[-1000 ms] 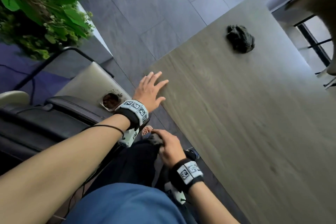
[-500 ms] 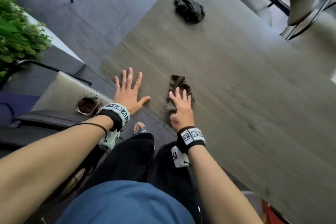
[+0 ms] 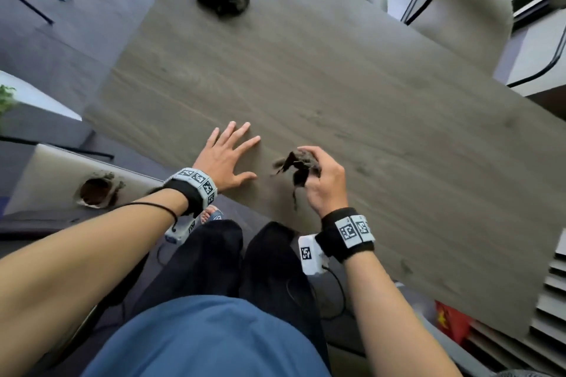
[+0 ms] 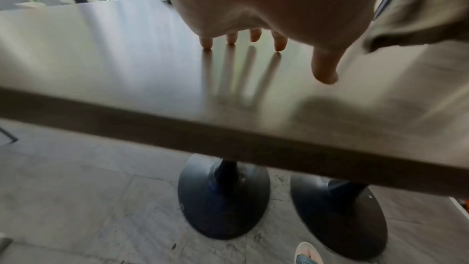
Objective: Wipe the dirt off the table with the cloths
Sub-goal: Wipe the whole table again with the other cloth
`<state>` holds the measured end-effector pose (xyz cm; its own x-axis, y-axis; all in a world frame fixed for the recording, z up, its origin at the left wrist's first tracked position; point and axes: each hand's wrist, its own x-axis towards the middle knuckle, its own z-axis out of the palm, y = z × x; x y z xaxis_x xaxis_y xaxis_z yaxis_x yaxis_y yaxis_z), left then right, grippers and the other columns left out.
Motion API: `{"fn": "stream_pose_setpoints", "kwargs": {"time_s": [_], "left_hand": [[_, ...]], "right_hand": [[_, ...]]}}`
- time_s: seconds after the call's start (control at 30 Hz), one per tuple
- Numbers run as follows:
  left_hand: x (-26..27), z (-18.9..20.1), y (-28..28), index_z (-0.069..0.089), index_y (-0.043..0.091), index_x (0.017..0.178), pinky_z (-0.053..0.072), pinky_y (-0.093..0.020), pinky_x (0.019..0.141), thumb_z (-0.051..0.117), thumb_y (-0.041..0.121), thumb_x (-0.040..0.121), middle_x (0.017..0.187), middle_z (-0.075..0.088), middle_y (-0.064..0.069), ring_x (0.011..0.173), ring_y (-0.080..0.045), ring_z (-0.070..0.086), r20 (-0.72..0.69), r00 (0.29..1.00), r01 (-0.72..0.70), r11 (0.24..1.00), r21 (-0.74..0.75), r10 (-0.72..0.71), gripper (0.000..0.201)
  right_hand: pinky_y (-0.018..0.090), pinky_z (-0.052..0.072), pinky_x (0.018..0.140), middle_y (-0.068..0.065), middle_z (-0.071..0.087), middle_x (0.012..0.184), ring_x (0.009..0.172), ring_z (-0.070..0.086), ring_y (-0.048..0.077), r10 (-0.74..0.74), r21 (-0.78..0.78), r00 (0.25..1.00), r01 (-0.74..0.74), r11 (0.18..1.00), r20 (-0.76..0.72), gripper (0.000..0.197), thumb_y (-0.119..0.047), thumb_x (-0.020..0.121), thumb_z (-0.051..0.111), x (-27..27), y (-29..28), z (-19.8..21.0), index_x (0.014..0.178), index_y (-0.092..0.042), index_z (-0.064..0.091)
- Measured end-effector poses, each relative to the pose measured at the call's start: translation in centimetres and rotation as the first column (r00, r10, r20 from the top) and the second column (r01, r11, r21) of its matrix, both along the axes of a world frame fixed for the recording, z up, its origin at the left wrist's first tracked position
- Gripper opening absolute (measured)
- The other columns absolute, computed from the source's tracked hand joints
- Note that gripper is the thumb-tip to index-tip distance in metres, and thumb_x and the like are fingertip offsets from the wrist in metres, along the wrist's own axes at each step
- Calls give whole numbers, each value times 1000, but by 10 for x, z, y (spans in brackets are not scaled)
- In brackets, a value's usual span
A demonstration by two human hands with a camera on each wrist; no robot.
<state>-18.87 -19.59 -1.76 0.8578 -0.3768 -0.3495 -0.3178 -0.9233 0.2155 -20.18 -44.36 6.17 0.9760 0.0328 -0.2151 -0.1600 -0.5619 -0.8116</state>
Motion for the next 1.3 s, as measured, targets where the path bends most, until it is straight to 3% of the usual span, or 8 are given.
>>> {"fn": "stream_pose_setpoints", "kwargs": {"time_s": [0.13, 0.27, 0.37, 0.5, 0.63, 0.83, 1.1, 1.3], "left_hand": [[12, 2, -52, 11, 40, 160, 8, -56, 123, 46, 82, 81, 169, -3, 1, 155, -31, 0, -34, 998, 53, 998, 33, -52, 95], [24, 5, -94, 12, 41, 159, 8, -57, 123, 44, 83, 82, 169, -4, 3, 155, -32, -1, -45, 998, 54, 998, 41, -52, 94], [40, 6, -122, 12, 41, 159, 7, -59, 122, 46, 79, 85, 169, -3, 3, 155, -31, -2, -57, 998, 33, 999, 38, -30, 90], [78, 8, -158, 13, 42, 159, 5, -63, 120, 50, 73, 88, 169, -4, 4, 155, -31, -4, -86, 996, -26, 999, 30, 28, 86], [128, 11, -190, 14, 44, 158, 8, -66, 119, 64, 78, 75, 169, -4, 6, 155, -31, -4, -114, 988, -104, 994, 32, 107, 103], [203, 25, -217, 5, 50, 156, 5, -71, 117, 82, 79, 47, 167, -15, 8, 154, -30, -14, -195, 887, -411, 908, 80, 419, 137], [228, 17, -232, -28, 57, 145, -9, -80, 107, 84, 81, 32, 154, -46, -3, 141, -46, -38, -318, 857, -376, 914, 154, 406, 161], [223, 25, -233, -17, 66, 144, 12, -85, 103, 78, 87, 33, 161, -35, 3, 149, -45, -23, -258, 890, -334, 923, 193, 376, 148]], "right_hand": [[32, 42, 104, 5, 64, 125, 120, 57, 24, -211, -225, 975, 221, 949, 64, 52, -9, 70, 42, 12, -79, -1, 114, -21, 66], [47, 10, 120, 9, 18, 161, 147, 13, 33, -70, -438, 965, -50, 897, -252, 49, -36, 92, 44, -15, -107, -34, 140, -27, 49], [46, 5, 121, 1, 4, 163, 150, 2, 24, 59, -429, 967, -165, 888, -250, 60, -54, 94, 43, -47, -108, -51, 148, -31, 34], [42, 8, 122, 3, 1, 163, 150, 3, 22, -48, -443, 999, 35, 896, -18, 74, -54, 91, 52, -57, -121, -48, 153, -31, 21], [46, 5, 121, 4, -12, 162, 150, -7, 25, 158, -542, 981, -196, 817, -116, 88, -59, 87, 52, -52, -130, -59, 155, -31, 2], [45, 19, 119, 6, 19, 160, 148, 15, 27, 220, -497, 975, -192, 846, -1, 43, -16, 79, 65, -24, -146, -80, 120, -16, 54], [38, 46, 96, 8, 57, 129, 116, 55, 28, -88, -178, 982, 118, 977, 166, 36, -4, 85, 55, 74, -210, -71, 120, -10, 54], [37, 40, 73, 12, 66, 106, 93, 59, 37, -462, -229, 833, 535, 814, 305, 21, -17, 94, 49, 195, -302, -51, 113, -11, 53]]}}
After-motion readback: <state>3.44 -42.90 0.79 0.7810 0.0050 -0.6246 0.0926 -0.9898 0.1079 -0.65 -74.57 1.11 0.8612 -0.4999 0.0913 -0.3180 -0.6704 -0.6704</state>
